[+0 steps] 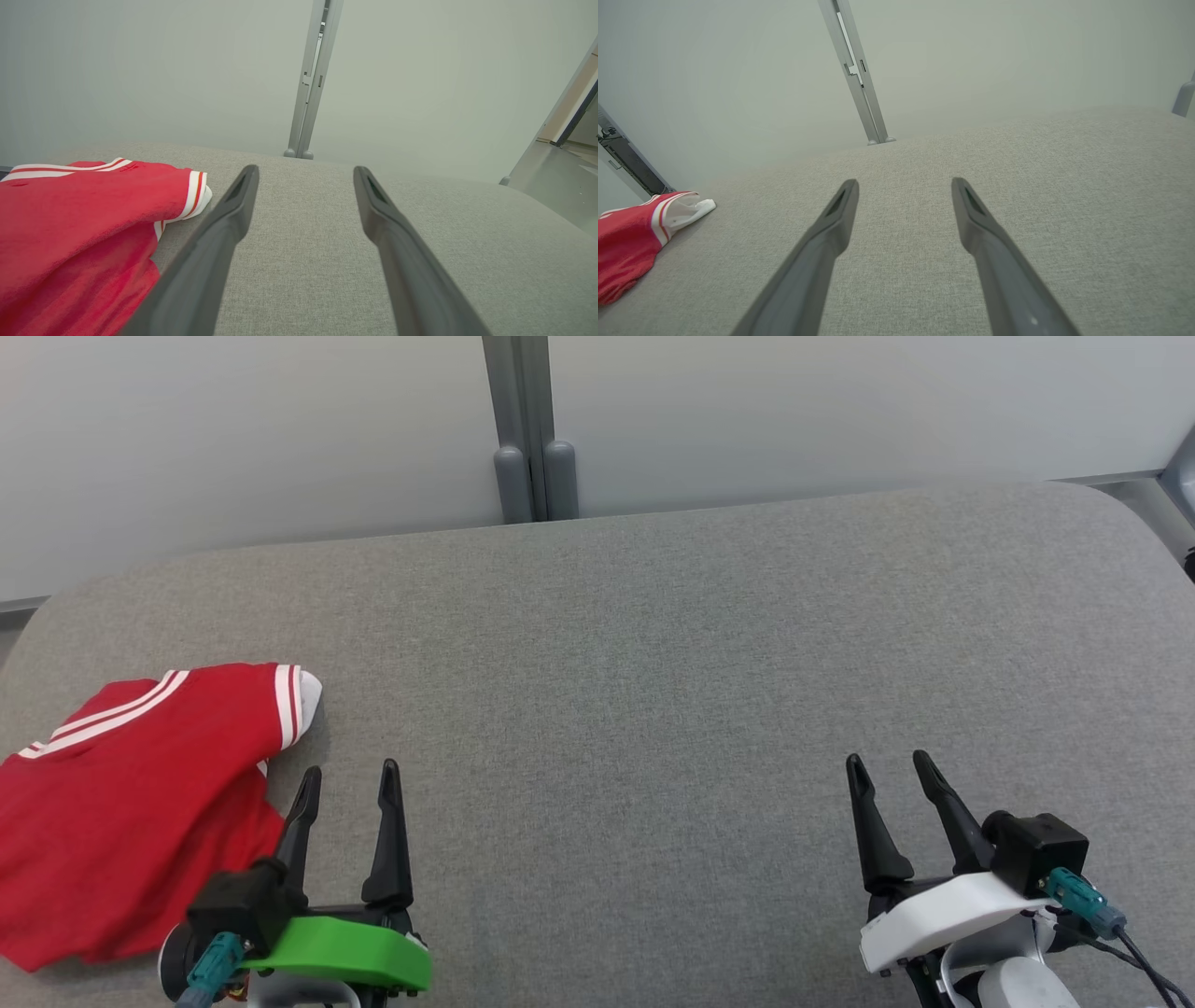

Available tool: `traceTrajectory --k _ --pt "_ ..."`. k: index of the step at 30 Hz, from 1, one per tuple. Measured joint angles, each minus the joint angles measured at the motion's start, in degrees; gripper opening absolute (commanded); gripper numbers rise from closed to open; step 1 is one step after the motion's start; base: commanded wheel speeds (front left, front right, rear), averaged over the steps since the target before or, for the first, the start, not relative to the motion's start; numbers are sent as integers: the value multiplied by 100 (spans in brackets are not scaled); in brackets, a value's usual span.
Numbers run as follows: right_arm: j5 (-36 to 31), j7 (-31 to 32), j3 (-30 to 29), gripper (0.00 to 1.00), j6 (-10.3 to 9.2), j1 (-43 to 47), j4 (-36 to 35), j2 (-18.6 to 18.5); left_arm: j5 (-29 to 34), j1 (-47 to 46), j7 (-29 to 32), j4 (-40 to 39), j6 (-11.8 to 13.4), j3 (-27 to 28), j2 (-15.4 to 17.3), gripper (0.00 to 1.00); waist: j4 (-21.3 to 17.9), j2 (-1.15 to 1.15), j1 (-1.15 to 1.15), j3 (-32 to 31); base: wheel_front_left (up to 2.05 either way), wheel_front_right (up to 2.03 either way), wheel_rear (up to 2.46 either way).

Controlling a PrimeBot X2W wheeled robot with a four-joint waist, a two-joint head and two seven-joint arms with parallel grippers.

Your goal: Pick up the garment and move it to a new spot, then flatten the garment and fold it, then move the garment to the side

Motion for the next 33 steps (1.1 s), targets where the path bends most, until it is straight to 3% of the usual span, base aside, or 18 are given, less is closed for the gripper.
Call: traceTrajectory --k 33 --pt "-1333 -332 214 100 1 26 146 -7 1145 32 -337 133 68 -222 12 100 -21 0 0 5 0 0 0"
